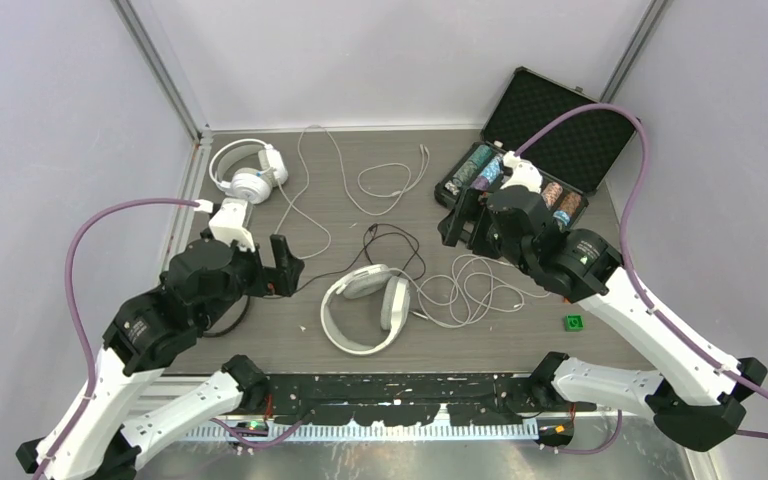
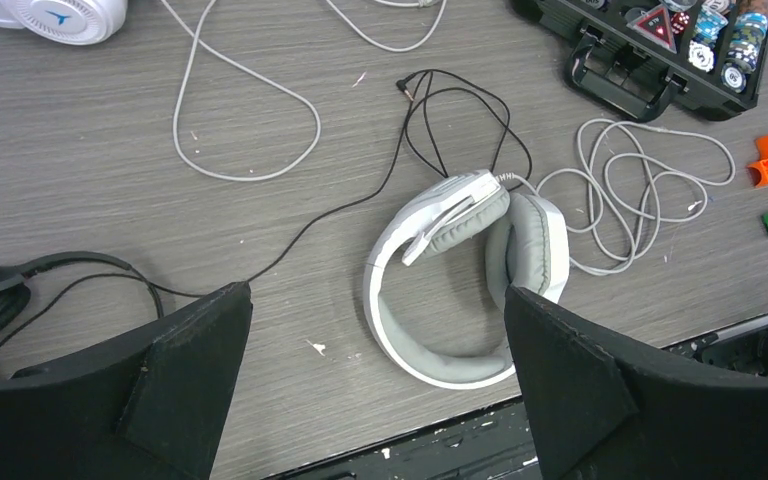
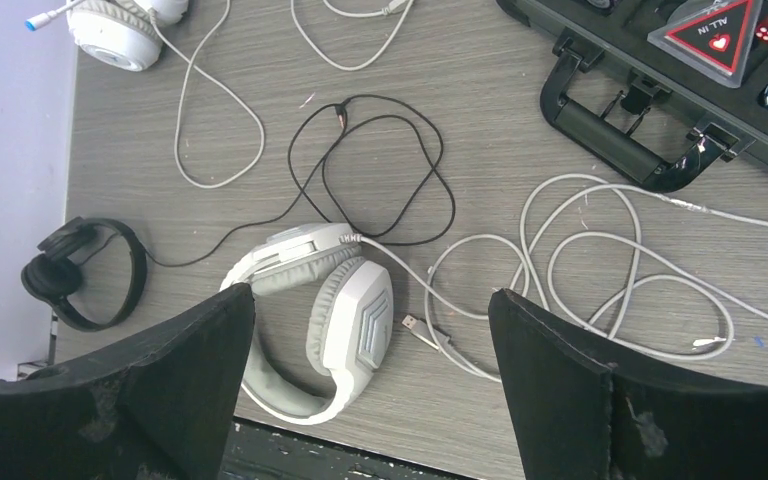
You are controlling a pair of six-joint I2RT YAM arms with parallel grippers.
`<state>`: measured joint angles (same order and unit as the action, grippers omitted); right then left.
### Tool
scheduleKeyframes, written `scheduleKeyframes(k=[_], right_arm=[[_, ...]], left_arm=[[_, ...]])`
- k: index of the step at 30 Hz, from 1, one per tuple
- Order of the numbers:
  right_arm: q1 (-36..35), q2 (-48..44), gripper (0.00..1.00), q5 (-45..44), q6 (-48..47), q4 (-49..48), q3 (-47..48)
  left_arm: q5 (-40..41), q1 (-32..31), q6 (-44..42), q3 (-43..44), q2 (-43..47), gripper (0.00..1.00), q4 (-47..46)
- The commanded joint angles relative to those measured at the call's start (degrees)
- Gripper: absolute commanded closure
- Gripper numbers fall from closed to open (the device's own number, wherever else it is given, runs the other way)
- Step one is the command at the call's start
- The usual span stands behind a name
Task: Wrap the headphones
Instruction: Pick up the headphones from the center of the board.
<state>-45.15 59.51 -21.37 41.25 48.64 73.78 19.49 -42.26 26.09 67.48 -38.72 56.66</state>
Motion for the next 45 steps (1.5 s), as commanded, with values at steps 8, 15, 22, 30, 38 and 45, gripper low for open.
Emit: scheduleKeyframes(k=[8, 15, 22, 30, 38, 45], right_arm=[[0.2, -0.9, 0.09, 3.9, 1.3, -4.1, -2.8], [0.2, -4.6, 0.11, 13.7, 0.7, -9.1, -6.9], [0.2, -9.4, 0.15, 16.6, -2.1, -13.4, -13.9], [0.1, -10.5, 0.15, 14.7, -5.7, -12.5, -14.4], [0.2, -11.8, 0.16, 15.8, -5.3, -15.0, -17.4], [0.2, -11.5, 0.16, 16.1, -5.0, -15.1, -17.7]], left_arm=[[1.1, -0.2, 4.1, -3.6, 1.2, 0.00, 0.1], [-0.6, -0.2, 16.4, -12.3, -1.3, 0.02, -0.1], [-9.2, -0.2, 28.9, -27.5, -4.3, 0.23, -9.3], [-9.0, -0.2, 35.0, -39.3, -5.5, 0.28, -22.9], [-10.5, -0.2, 36.4, -43.8, -10.7, 0.34, -30.7], [-11.9, -0.2, 34.1, -44.3, -18.2, 0.52, -37.5]])
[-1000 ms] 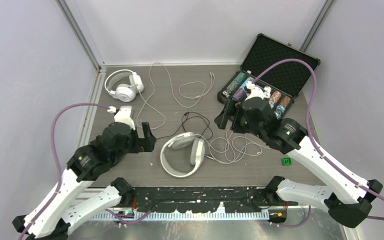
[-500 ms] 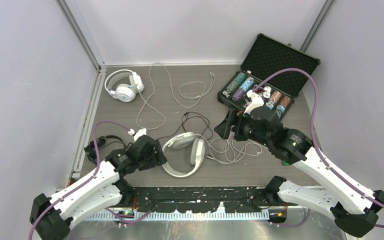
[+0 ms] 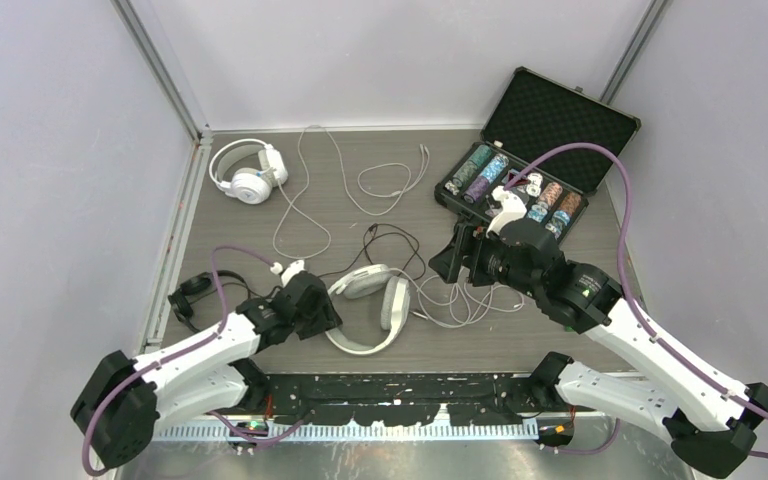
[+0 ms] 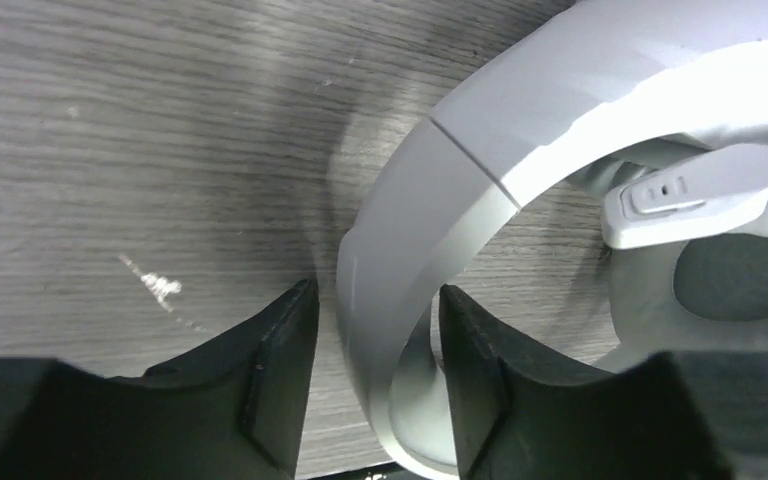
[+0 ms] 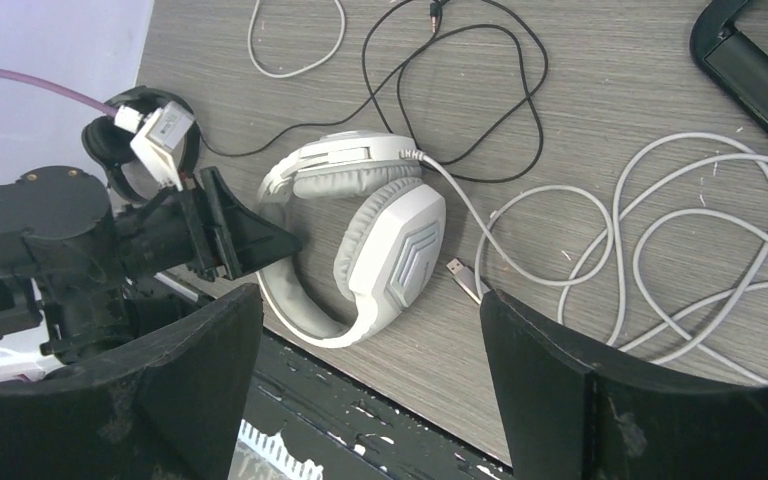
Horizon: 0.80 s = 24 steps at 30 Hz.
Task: Wrap the headphones
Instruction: Pick up the headphones from the center of the board.
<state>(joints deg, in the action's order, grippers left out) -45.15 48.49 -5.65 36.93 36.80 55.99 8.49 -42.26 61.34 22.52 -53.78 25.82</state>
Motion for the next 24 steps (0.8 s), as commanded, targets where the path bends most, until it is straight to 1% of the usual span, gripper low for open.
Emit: scheduleKeyframes(k=[1, 5, 8, 13, 17, 20, 22, 24], right_arm=[[0.1, -0.6, 0.16, 0.3, -0.8, -3.3, 0.1], [0.2, -0.8, 0.17, -0.6, -1.9, -3.7, 0.4], [0.2, -1.3, 0.18, -1.0, -3.2, -5.5, 0.2], [0.2, -2.1, 0.19, -0.7, -8.0, -7.6, 0.6], [0.2, -2.3, 0.18, 1.6, -12.6, -9.8, 1.4], [0.2, -2.0, 0.18, 6.0, -16.3, -13.5, 1.6], [0.2, -1.5, 0.17, 11.5, -18.1, -16.6, 1.6], [0.2, -0.6, 0.14, 16.2, -18.7, -18.4, 3.0]], left_arm=[[-1.2, -0.2, -1.7, 1.2, -4.0, 0.58, -6.4], [-2.1, -0.2, -4.9, 5.0, -4.6, 0.86, -4.1], [-1.0, -0.2, -8.0, 8.6, -2.9, 0.99, -0.8], [2.6, -0.2, -16.1, 16.3, 0.6, 1.00, 7.5], [4.6, -0.2, -22.0, 23.0, 1.4, 1.00, 14.1], [4.6, -0.2, -26.3, 28.8, 0.1, 1.00, 19.1], [4.2, -0.2, -28.7, 32.4, -1.6, 1.00, 22.9], [3.2, -0.2, -31.2, 35.9, -3.9, 1.00, 26.4]])
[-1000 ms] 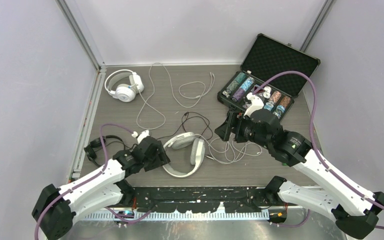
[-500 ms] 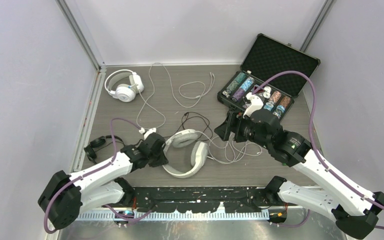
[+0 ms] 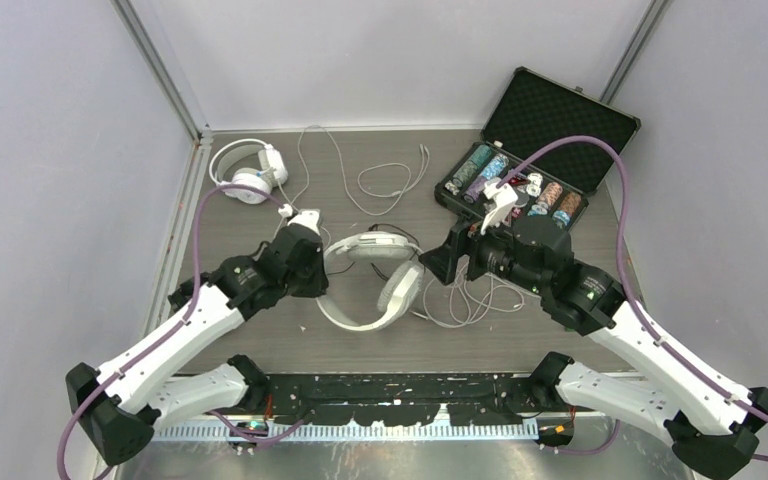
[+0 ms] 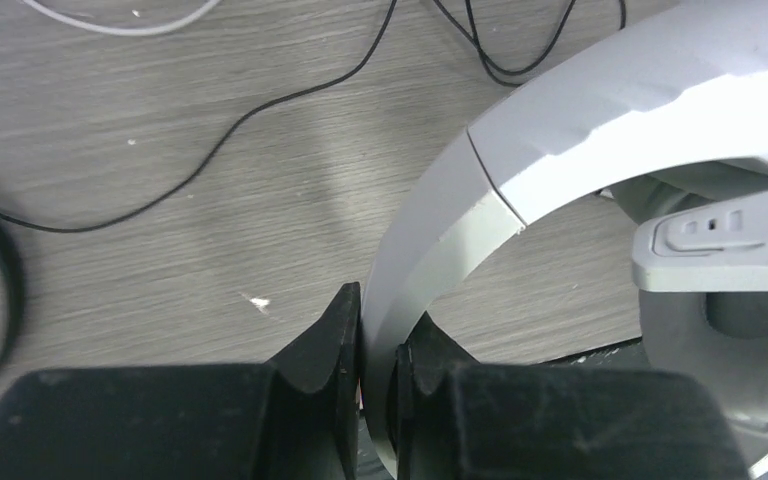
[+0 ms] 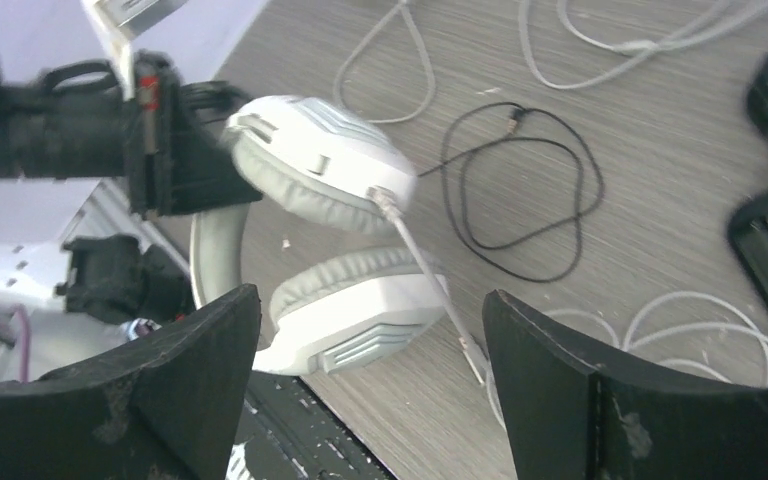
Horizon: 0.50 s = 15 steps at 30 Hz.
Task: Wrap the headphones
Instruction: Pick up the headphones from the center of the board.
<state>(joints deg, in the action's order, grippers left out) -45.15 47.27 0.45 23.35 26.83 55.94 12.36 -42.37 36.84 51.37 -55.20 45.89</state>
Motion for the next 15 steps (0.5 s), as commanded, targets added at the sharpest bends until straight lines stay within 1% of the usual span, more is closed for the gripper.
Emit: scheduleKeyframes(k=[1, 5, 9, 11, 15], right_arm=[[0.0, 1.0, 0.13, 10.7, -5.2, -9.4, 3.5], [-1.1, 2.5, 0.13, 7.7, -9.7, -12.8, 3.7], [-2.5, 6.1, 0.13, 6.0, -13.5, -11.4, 5.8], [-4.7, 7.9, 0.09, 5.1, -15.7, -9.4, 7.0], [-10.6, 10.3, 0.08, -2.0, -22.5, -8.0, 6.6]], left_arm=[[-1.6, -0.1, -7.7, 8.7, -3.7, 1.00, 8.1], [-6.0, -0.1, -10.8, 13.2, -7.6, 1.00, 12.6], [-9.7, -0.1, -11.1, 15.3, -9.4, 1.00, 13.7], [-11.1, -0.1, -10.6, 15.7, -9.6, 1.00, 13.5], [-14.4, -0.1, -10.1, 16.5, -9.2, 1.00, 13.6]])
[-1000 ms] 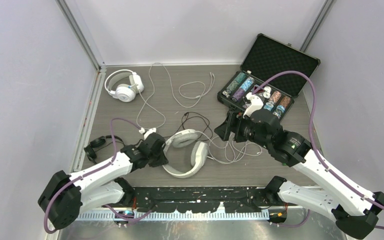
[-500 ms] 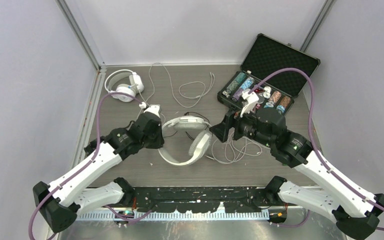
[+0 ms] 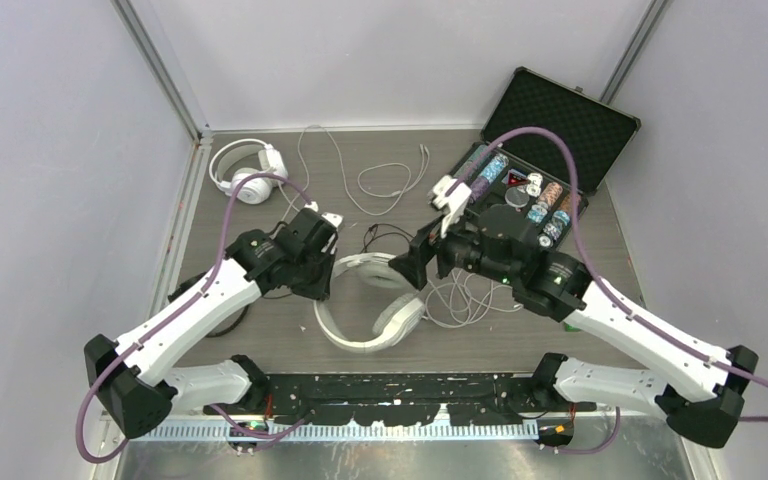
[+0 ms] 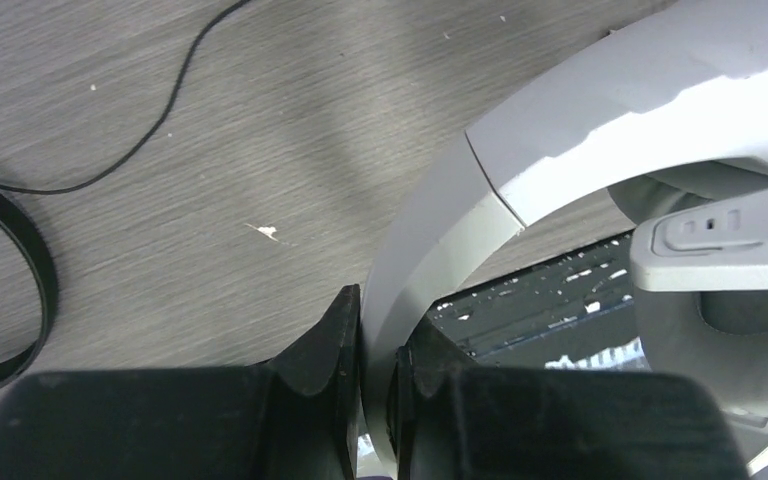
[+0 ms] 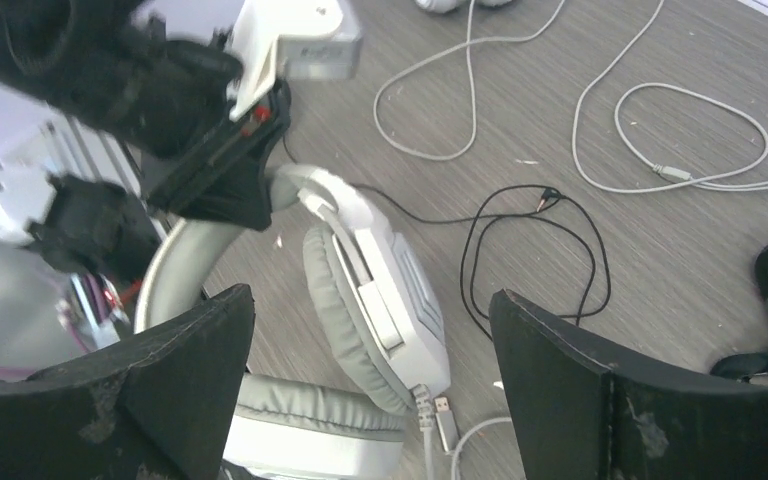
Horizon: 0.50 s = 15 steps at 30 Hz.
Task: Wrap the headphones
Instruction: Pick up the headphones from the center of the board.
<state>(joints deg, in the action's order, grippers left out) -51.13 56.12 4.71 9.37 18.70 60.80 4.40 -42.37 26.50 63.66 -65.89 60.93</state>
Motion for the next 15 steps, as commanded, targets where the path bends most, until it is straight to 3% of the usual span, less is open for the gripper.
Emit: scheduleKeyframes(k=[1, 9, 15], right_arm=[[-5.6, 2.1, 0.08, -7.4, -9.0, 0.1, 1.5], [-8.4, 7.2, 0.09, -9.9, -14.7, -1.4, 0.3], [-9.4, 8.6, 0.16, -12.2, -15.3, -1.7, -0.1]], left_arm=[[-7.1, -0.1, 0.3, 4.4, 1.7, 1.00, -1.4], [-10.1, -0.1, -0.6, 5.3, 3.6, 1.00, -1.1], [-10.7, -0.1, -0.6, 4.1, 4.9, 1.00, -1.6]])
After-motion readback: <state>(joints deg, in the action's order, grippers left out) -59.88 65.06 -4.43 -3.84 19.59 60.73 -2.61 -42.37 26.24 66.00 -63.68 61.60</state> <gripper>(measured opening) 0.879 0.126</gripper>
